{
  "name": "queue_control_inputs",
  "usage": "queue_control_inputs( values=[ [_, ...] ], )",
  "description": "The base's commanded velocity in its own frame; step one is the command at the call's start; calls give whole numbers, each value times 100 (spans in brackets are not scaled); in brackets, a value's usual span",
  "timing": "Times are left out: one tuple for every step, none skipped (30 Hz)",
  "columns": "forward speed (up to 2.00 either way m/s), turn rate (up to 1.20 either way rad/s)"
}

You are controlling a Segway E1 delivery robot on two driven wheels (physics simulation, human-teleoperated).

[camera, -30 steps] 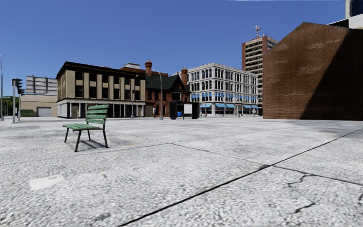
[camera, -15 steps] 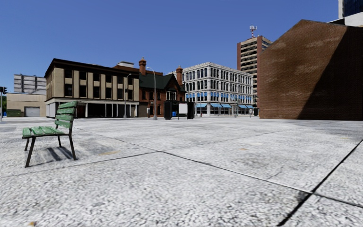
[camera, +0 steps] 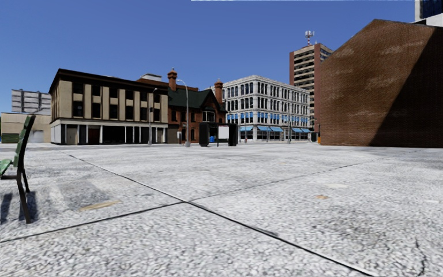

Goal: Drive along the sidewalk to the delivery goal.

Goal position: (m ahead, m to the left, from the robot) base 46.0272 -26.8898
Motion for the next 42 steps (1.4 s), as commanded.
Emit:
queue_control_inputs(
  values=[
    [200, -22],
    [200, -22],
    [200, -22],
    [200, -22],
    [200, -22],
    [200, -22],
    [200, -22],
    [200, -22],
    [200, -22],
    [200, -22],
    [200, -22],
    [200, -22],
    [200, -22],
    [200, -22],
    [200, -22],
    [200, -22],
    [200, -22],
    [200, -23],
    [200, -23],
    [200, -24],
    [200, -24],
    [200, -26],
    [200, -26],
    [200, -27],
    [200, -27],
    [200, -27],
    [200, -27],
    [200, -27],
    [200, -27],
    [200, -27],
    [200, -27],
    [200, -27],
    [200, -27],
    [200, -27],
    [200, -27],
    [200, -27],
    [200, -27],
    [200, -27],
    [200, -27],
    [200, -21],
    [200, -1],
    [200, 0]
  ],
)
